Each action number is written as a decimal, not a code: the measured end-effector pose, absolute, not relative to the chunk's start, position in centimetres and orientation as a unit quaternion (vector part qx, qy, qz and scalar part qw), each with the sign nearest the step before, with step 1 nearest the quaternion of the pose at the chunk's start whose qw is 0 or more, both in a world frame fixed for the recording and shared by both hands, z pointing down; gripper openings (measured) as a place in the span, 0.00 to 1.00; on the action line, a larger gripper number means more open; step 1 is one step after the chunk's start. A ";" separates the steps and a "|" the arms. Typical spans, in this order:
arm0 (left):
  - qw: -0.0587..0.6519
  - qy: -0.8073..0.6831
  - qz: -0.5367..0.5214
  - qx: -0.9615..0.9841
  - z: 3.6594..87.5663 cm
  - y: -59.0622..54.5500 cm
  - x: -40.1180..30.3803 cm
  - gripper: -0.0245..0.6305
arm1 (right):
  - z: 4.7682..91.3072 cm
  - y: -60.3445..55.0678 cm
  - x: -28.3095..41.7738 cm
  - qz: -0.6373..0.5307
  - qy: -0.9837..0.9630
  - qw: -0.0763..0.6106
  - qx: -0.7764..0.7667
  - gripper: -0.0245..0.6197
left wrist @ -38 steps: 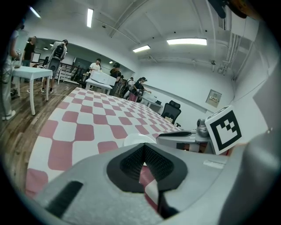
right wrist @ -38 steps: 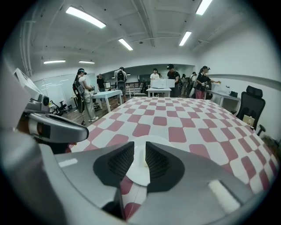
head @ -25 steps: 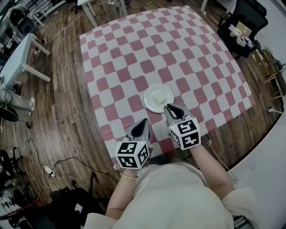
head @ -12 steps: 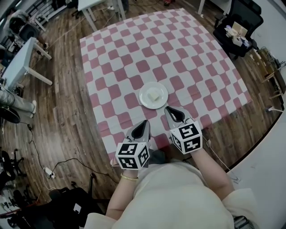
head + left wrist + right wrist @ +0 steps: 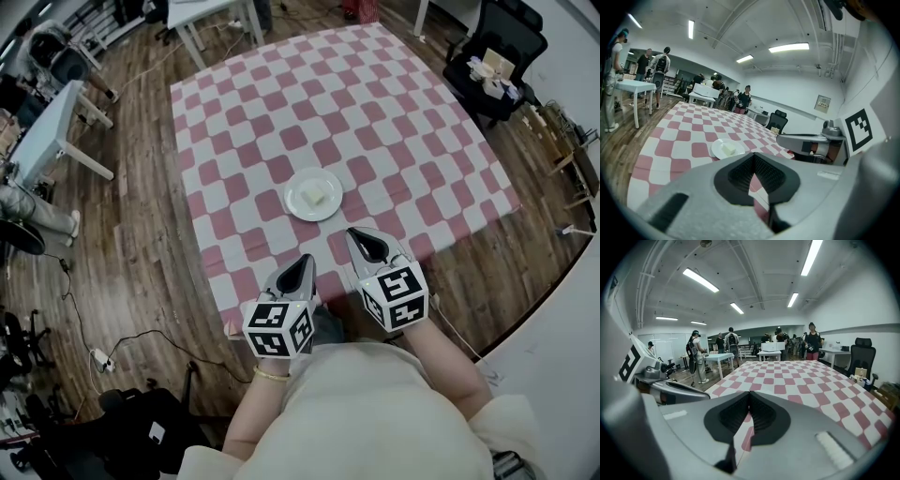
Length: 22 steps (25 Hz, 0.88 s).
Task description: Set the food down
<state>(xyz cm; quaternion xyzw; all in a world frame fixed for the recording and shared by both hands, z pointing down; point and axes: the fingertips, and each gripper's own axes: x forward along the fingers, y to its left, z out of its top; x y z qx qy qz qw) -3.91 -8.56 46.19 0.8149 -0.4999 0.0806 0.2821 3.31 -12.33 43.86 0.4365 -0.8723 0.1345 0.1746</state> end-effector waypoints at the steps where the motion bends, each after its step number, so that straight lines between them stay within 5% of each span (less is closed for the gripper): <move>1: 0.281 -0.501 0.080 0.815 46.1 -8.3 -3.7 0.04 | 43.6 -12.0 3.4 0.133 -0.874 0.173 0.435 0.05; 22: 0.262 -0.506 0.072 0.819 44.4 -2.1 1.1 0.04 | 39.6 -4.1 7.8 0.118 -0.891 0.116 0.424 0.05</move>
